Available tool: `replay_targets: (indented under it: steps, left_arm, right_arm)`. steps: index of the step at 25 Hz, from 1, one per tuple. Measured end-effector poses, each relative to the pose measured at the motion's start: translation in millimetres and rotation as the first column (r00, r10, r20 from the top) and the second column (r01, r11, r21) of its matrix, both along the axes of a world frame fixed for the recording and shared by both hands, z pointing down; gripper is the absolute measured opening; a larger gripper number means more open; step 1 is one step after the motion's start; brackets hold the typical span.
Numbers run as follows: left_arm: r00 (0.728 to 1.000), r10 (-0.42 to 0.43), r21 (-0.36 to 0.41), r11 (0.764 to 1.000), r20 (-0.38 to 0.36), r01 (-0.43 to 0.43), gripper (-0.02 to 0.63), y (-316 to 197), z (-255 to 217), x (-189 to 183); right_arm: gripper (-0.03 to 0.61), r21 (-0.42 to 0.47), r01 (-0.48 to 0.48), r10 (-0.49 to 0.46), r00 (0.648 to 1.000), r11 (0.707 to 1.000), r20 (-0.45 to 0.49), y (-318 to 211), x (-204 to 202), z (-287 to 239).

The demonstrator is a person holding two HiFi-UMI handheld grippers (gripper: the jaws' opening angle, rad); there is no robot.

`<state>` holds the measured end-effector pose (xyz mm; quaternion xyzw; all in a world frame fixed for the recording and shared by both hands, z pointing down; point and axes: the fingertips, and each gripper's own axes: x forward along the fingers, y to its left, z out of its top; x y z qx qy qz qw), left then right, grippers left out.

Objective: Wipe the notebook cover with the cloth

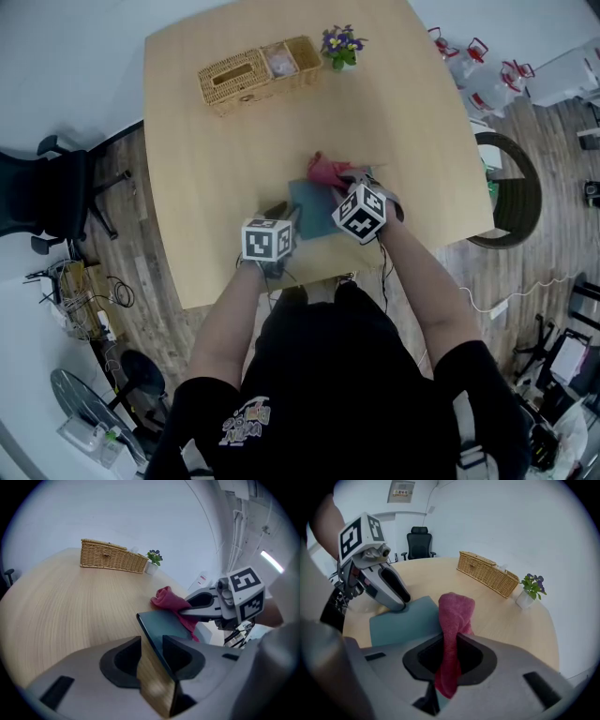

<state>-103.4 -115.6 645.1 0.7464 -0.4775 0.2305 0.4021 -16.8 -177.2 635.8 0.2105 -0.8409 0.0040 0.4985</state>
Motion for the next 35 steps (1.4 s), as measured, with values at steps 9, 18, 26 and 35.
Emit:
replay_targets:
  steps: [9, 18, 26, 35]
  left_arm:
    - [1.0, 0.0, 0.002, 1.0, 0.002, 0.0, 0.137, 0.8, -0.7, 0.2]
    - [1.0, 0.0, 0.0, 1.0, 0.007, 0.0, 0.137, 1.3, -1.1, -0.2]
    - [1.0, 0.001, 0.002, 1.0, 0.008, -0.001, 0.137, 1.4, -1.8, 0.2]
    - [1.0, 0.0, 0.002, 1.0, 0.005, 0.0, 0.137, 2.8, -3.0, 0.1]
  right_arm:
    - [0.067, -0.026, -0.026, 0.027, 0.999, 0.999, 0.027, 29.6, 7.5, 1.4]
    - [0.067, -0.042, -0.044, 0.046, 0.998, 0.998, 0.041, 61.9, 14.8, 1.8]
    - [0.067, -0.052, -0.072, 0.075, 0.995, 0.996, 0.064, 90.9, 23.3, 1.2]
    - [0.067, -0.09, -0.108, 0.116, 0.989, 0.99, 0.093, 116.7, 30.1, 0.3]
